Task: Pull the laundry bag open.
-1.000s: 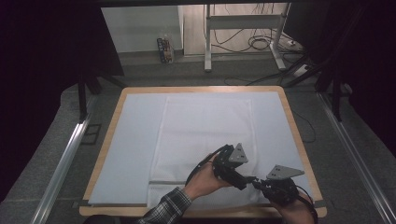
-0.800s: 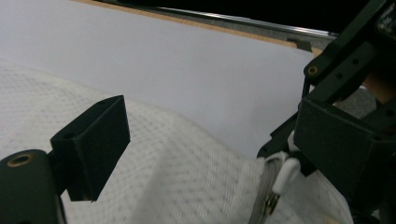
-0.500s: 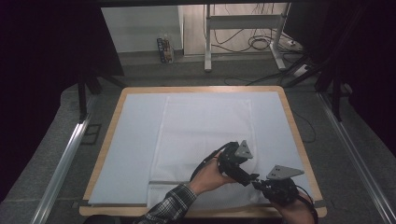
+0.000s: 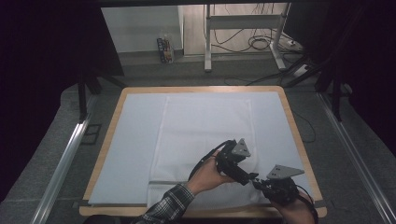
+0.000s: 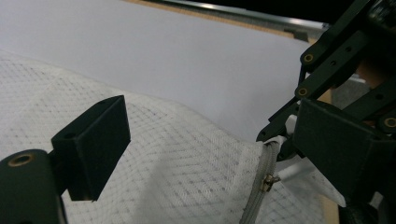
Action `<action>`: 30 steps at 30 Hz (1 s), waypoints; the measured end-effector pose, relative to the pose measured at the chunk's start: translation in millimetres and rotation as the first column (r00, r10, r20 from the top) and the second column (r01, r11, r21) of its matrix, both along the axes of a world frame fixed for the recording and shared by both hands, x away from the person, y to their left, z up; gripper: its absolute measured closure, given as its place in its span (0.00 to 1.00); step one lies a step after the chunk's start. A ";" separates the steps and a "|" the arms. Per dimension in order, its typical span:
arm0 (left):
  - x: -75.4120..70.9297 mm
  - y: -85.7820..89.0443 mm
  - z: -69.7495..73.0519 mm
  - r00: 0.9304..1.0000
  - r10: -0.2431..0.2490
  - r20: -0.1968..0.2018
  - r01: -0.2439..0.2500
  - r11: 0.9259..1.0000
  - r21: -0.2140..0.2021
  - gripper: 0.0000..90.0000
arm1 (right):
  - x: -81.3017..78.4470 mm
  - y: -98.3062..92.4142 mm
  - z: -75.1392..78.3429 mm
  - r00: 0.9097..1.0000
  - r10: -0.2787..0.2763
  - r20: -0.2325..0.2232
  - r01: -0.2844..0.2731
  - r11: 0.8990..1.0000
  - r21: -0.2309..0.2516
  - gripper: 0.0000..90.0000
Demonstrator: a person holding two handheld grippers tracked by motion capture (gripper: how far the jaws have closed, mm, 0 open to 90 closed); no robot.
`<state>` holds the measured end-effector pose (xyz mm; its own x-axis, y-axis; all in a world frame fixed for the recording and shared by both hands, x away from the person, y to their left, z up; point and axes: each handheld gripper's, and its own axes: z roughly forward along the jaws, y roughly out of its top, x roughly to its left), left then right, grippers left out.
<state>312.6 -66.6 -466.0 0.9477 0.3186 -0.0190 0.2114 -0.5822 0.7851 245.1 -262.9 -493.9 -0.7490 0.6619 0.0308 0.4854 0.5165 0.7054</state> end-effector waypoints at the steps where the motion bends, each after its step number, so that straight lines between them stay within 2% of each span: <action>1: -0.7 -1.1 -0.9 1.000 -0.005 0.003 0.005 1.000 0.008 0.12 | 0.0 0.0 0.1 1.000 0.000 0.001 0.000 1.000 0.000 0.92; 5: -5.6 0.2 -6.1 1.000 -0.012 0.016 0.011 0.999 0.050 0.12 | -0.5 -0.5 0.3 1.000 0.001 0.004 -0.001 1.000 -0.002 0.92; 8: -11.3 7.4 -8.0 0.998 0.000 0.064 -0.007 0.994 0.108 0.12 | -0.1 -1.1 0.3 1.000 0.000 0.006 0.000 1.000 -0.001 0.92; 9: -12.6 11.1 -7.9 0.997 0.010 0.075 -0.019 0.993 0.112 0.12 | -0.1 -1.1 0.4 1.000 0.000 0.006 0.000 1.000 -0.002 0.92; 11: -13.3 20.7 -6.5 0.998 0.017 0.066 -0.023 0.994 0.103 0.13 | 0.1 -0.7 0.2 1.000 -0.001 0.007 0.001 1.000 -0.002 0.92; 13: -14.8 29.6 -5.9 0.999 0.027 0.037 -0.030 0.997 0.077 0.15 | -0.1 -0.3 0.3 1.000 0.000 0.010 0.000 1.000 -0.005 0.91; 18: -21.7 40.5 -11.7 1.000 0.006 0.005 -0.006 0.997 0.075 0.25 | -0.5 -0.4 0.9 1.000 -0.001 0.017 0.001 1.000 -0.007 0.91; 23: -26.8 42.9 -17.6 0.999 -0.038 -0.027 0.040 0.997 0.062 0.40 | -0.7 -0.1 1.0 1.000 -0.002 0.018 0.002 1.000 -0.007 0.91; 28: -32.2 40.1 -23.4 0.996 -0.080 -0.046 0.084 0.994 0.077 0.56 | -0.6 -0.2 0.9 1.000 -0.002 0.018 0.002 1.000 -0.007 0.91; 30: -33.5 38.9 -24.1 0.995 -0.083 -0.050 0.087 0.993 0.078 0.58 | -0.6 -0.2 0.9 1.000 -0.002 0.017 0.002 1.000 -0.007 0.91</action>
